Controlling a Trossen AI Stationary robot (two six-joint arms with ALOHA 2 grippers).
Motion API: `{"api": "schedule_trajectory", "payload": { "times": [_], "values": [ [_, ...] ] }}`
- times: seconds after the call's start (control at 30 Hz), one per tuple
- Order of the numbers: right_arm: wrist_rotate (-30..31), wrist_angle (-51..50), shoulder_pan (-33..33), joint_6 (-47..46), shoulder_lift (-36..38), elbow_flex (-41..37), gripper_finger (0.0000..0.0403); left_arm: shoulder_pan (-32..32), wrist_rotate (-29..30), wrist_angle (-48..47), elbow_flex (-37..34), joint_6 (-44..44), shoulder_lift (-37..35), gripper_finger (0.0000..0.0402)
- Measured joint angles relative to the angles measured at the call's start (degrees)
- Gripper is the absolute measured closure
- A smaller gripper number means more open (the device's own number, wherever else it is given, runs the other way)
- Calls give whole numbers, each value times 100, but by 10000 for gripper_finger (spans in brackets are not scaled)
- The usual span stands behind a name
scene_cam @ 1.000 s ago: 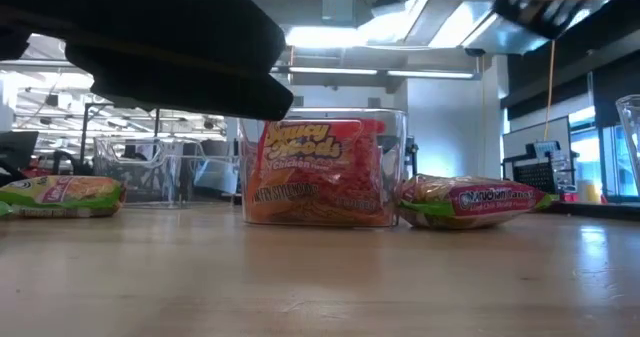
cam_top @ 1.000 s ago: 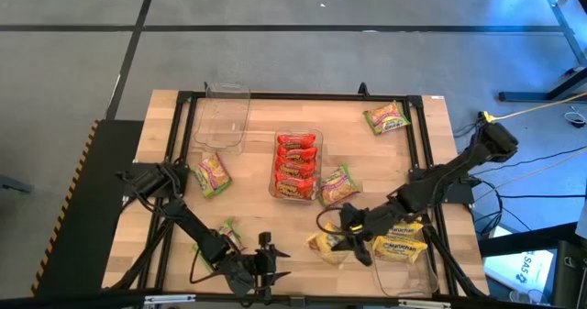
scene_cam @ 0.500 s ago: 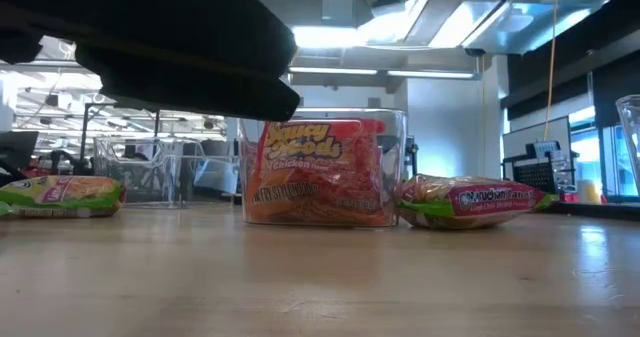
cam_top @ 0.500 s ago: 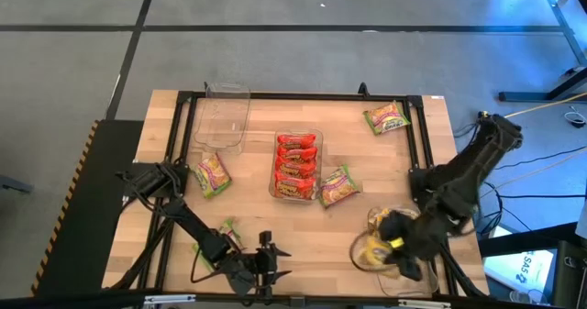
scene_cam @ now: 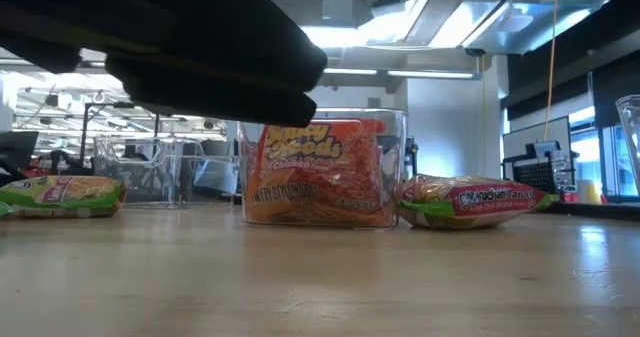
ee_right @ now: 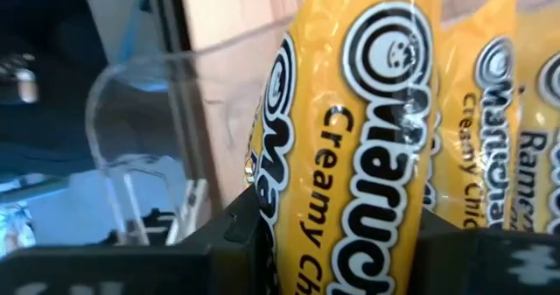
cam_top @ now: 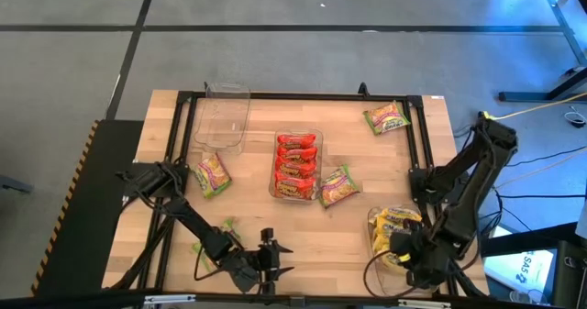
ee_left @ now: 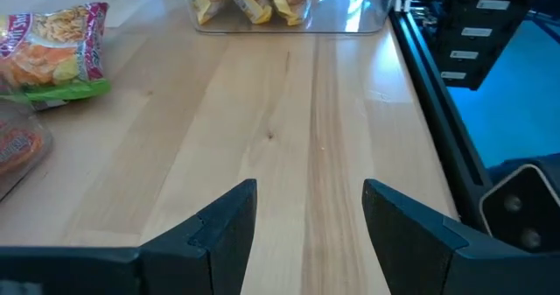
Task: Sort Maruchan noodles
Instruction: Put the bottom yellow noodle pack into the bottom transparent bin, then put the bottom left green noodle pack into the top transparent bin
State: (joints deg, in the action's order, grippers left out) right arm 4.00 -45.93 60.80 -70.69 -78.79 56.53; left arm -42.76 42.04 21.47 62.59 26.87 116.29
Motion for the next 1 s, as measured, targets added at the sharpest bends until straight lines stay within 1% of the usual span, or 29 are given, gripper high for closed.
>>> {"api": "schedule_trajectory", "payload": {
  "times": [0.13, 0.2, 0.3, 0.47, 0.6, 0.73, 0.77, 0.83, 1.0],
  "values": [
    [-56, -78, -2, 16, -268, -8, 290, 11, -185, 0, 0, 2, 0, 198],
    [-56, -55, -2, 16, -369, -6, 281, 6, -211, 2, 0, 0, 0, 198],
    [-58, -65, -2, -23, -515, -6, 253, 11, -214, 0, 0, 0, 0, 198],
    [-140, -117, -7, -88, -586, -6, 193, 11, -273, 14, 0, 149, 0, 198],
    [-742, -304, -148, -244, -454, -6, 164, 17, -277, 47, 0, 139, 0, 198],
    [-1543, -367, -402, -613, -322, 33, 158, 8, -328, 109, 0, 277, 0, 198],
    [-1622, -339, -486, -625, -314, 87, 159, 10, -351, 139, 1, 343, -1, 198],
    [-1523, -271, -582, -577, -314, 239, 162, 42, -432, 129, 4, 571, -16, 198],
    [-668, 248, -841, 86, -314, 581, 166, 66, -579, -319, 13, 792, -550, 198]
  ]
}}
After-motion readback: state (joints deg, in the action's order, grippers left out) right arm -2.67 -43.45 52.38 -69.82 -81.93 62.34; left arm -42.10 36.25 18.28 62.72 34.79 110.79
